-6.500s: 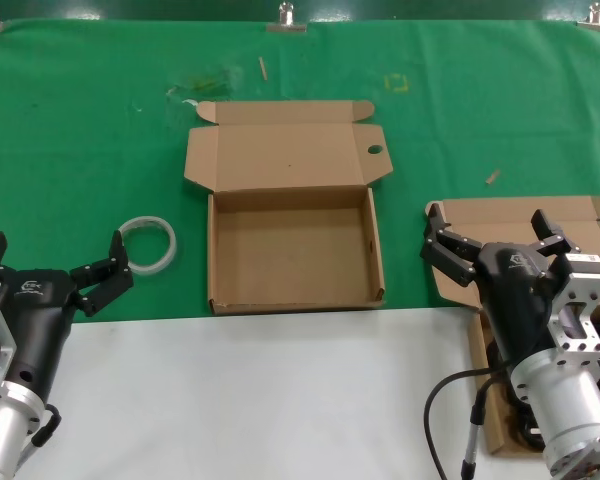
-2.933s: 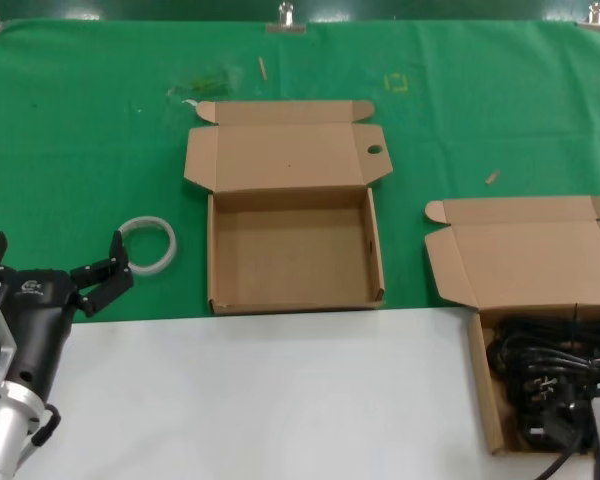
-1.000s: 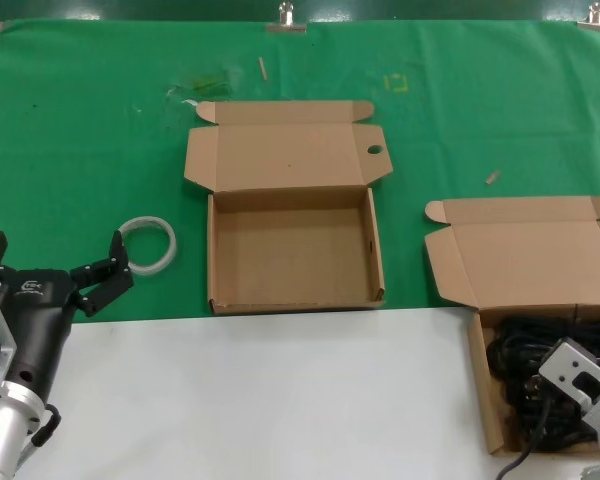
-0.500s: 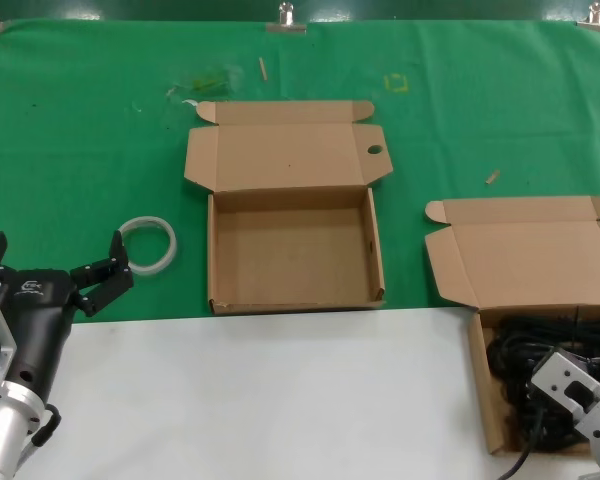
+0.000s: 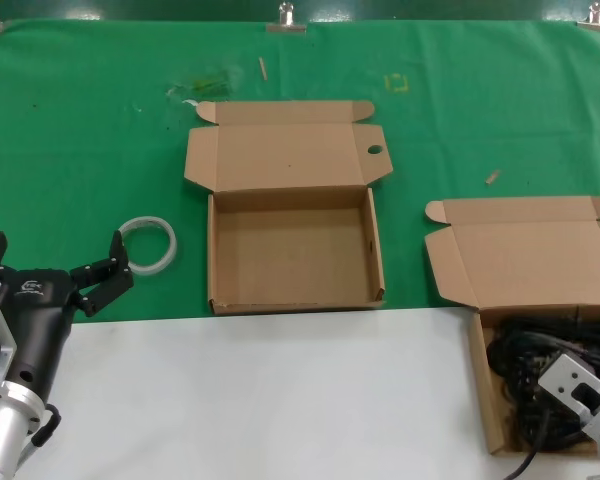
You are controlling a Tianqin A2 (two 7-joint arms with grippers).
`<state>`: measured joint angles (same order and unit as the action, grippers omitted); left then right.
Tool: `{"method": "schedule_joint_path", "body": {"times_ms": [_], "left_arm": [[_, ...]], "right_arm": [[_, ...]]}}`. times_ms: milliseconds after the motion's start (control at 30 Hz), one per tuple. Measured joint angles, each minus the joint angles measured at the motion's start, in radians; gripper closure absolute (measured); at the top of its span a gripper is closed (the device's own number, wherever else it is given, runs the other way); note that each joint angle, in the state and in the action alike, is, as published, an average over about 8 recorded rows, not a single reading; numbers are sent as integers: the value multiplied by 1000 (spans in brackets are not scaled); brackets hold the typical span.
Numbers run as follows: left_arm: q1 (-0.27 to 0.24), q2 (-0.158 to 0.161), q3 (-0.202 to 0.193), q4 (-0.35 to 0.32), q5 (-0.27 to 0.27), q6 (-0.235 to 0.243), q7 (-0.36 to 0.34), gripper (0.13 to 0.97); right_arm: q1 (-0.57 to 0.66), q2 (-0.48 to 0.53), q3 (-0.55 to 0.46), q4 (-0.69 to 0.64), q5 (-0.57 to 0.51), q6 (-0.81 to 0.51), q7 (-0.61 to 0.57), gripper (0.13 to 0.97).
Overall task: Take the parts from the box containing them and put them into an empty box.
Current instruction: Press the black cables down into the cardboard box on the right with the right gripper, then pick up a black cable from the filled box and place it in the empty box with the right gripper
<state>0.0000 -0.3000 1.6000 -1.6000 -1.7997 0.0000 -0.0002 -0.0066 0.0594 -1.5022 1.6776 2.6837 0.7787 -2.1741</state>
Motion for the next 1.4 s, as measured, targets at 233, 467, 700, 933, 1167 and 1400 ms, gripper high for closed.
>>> {"method": "schedule_joint_path", "body": {"times_ms": [233,467,700,933,1167,1400], "left_arm": [[0,0,0,0,0,0,0,132],[0,0,0,0,0,0,0,132],[0,0,0,0,0,0,0,132],[0,0,0,0,0,0,0,132],[0,0,0,0,0,0,0,132],[0,0,0,0,0,0,0,132]], "right_arm": [[0,-1,-2,10,4,8,-8,766],[-2,-1,-6,10,4,9,-3,811],[-7,-1,-12,20,-2,14,11,888],[-15,-1,-36,94,-29,47,26,902],[-24,-2,-108,263,-93,123,51,902],[14,-2,-218,299,-131,137,109,902]]}}
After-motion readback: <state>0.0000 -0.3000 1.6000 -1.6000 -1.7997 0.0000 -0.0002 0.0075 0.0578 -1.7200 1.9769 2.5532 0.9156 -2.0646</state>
